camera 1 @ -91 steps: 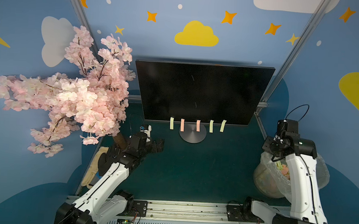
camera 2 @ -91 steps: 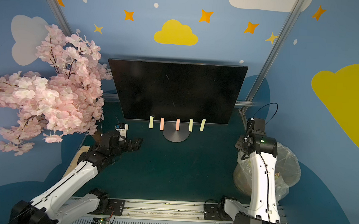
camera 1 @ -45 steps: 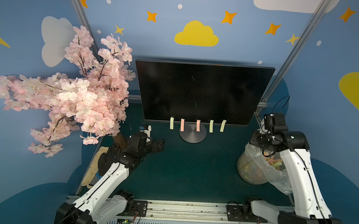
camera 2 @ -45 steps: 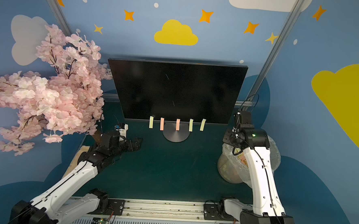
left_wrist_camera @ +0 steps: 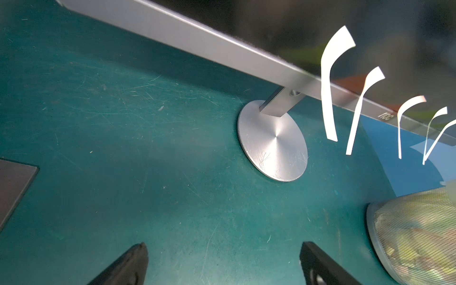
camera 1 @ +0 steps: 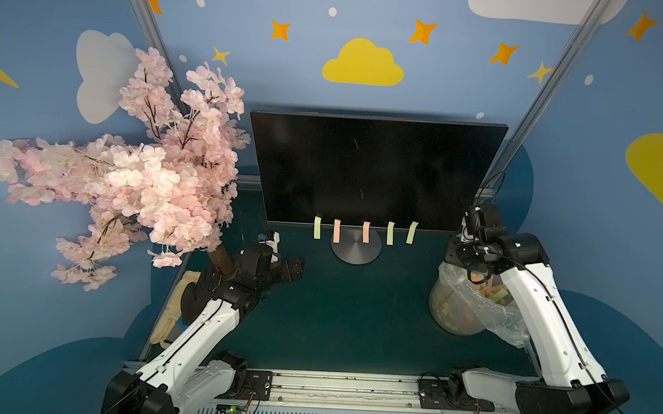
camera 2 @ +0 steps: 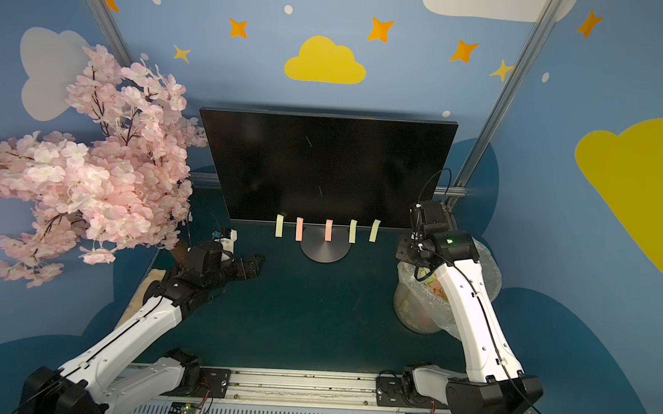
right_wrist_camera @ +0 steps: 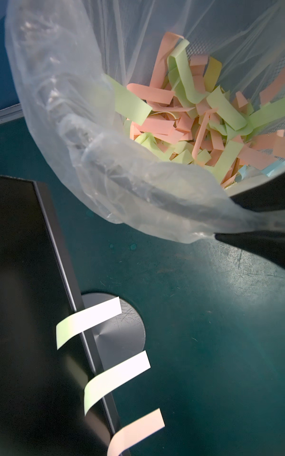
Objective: Remove the sticky note from the monitor
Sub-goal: Move the trash bin to the center of the board.
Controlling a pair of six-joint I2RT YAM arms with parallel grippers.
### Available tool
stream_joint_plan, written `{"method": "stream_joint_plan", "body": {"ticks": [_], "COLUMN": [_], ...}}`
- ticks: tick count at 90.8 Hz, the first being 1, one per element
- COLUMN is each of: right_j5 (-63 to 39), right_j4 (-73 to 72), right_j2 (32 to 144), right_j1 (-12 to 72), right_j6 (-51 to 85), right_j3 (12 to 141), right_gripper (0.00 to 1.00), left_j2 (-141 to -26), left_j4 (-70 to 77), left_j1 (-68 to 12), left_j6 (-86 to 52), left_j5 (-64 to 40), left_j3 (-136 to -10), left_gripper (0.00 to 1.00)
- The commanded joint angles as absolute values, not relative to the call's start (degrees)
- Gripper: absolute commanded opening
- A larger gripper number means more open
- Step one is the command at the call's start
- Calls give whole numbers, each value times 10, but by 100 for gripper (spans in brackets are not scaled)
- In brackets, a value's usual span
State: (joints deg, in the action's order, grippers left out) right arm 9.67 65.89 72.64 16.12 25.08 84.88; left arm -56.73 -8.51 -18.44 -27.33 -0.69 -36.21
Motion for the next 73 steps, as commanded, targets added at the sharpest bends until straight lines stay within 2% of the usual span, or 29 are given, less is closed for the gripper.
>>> {"method": "stream_joint_plan", "body": {"ticks": [1, 8, 15, 29, 47, 55, 62, 73], "right_j5": [69, 74, 78, 86, 87, 89, 95, 103], "right_j4": [601, 599, 599, 597, 597, 596, 598, 597], "right_j2": [730, 731, 732, 728, 721, 717, 711, 697], "right_j1": [182, 190, 193, 194, 195, 195, 195, 195], "right_j6": [267, 268, 267, 267, 266, 263, 260, 256], "right_j3": [862, 860, 855, 848, 858, 863, 873, 894], "right_gripper": [0, 1, 8, 36, 56, 73, 83, 87], "left_j2": [-572, -574, -576, -576, -582, -585, -585, -581], "left_j4": [-74, -74, -74, -74, -83, -91, -93, -86], "left_j1": [-185, -185, -186, -186, -186, -186, -186, -186], "left_j6": [-281, -283, -285, -291, -295, -297, -303, -323], "left_j5": [-17, -21, -23, -29, -47, -55, -62, -70], "left_j3": [-360, -361, -361, -363, -372, -378, -380, -378], "left_gripper": [100, 100, 100, 100, 100, 100, 100, 100]}}
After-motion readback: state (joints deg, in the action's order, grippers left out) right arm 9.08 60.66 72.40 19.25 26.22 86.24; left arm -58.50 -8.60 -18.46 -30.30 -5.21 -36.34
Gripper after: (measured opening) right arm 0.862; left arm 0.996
